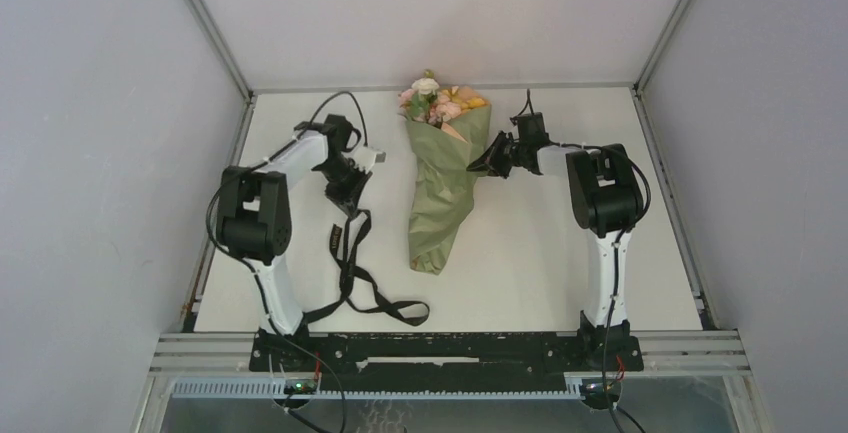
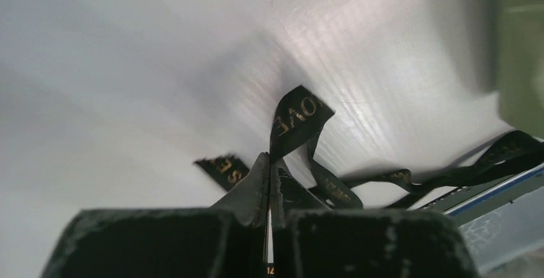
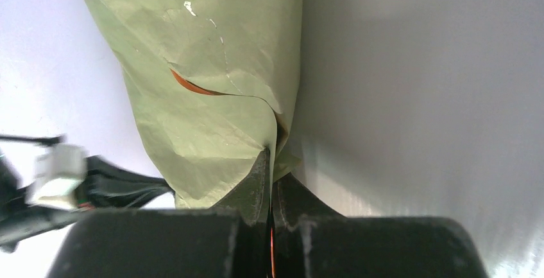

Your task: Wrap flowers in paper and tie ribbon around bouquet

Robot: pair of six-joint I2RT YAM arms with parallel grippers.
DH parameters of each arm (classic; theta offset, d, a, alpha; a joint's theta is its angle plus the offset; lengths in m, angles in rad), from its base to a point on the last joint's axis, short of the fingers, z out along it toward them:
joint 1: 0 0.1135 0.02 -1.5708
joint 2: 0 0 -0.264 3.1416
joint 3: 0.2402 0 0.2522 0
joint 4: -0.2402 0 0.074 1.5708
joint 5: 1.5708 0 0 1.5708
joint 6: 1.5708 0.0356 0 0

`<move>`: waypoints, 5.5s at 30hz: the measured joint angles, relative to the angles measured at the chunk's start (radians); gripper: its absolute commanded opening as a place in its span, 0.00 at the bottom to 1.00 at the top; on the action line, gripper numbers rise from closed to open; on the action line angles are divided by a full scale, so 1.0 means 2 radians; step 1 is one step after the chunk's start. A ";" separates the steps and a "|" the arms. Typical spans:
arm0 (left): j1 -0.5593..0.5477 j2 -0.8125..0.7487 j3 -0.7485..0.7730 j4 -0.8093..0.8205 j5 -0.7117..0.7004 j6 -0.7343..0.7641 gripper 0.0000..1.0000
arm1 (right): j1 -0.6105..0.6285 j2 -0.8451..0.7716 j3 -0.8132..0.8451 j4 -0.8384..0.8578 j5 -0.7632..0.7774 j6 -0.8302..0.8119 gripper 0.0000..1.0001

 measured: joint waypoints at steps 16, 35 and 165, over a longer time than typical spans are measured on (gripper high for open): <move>-0.002 -0.302 0.459 0.024 -0.030 -0.029 0.00 | -0.033 -0.019 -0.009 -0.035 0.002 -0.020 0.00; -0.206 -0.258 0.137 -0.069 0.050 0.052 0.00 | -0.033 -0.019 -0.009 -0.036 0.003 -0.020 0.00; -0.146 -0.302 0.047 0.007 0.248 0.033 0.00 | 0.135 -0.113 -0.173 0.099 0.015 0.076 0.00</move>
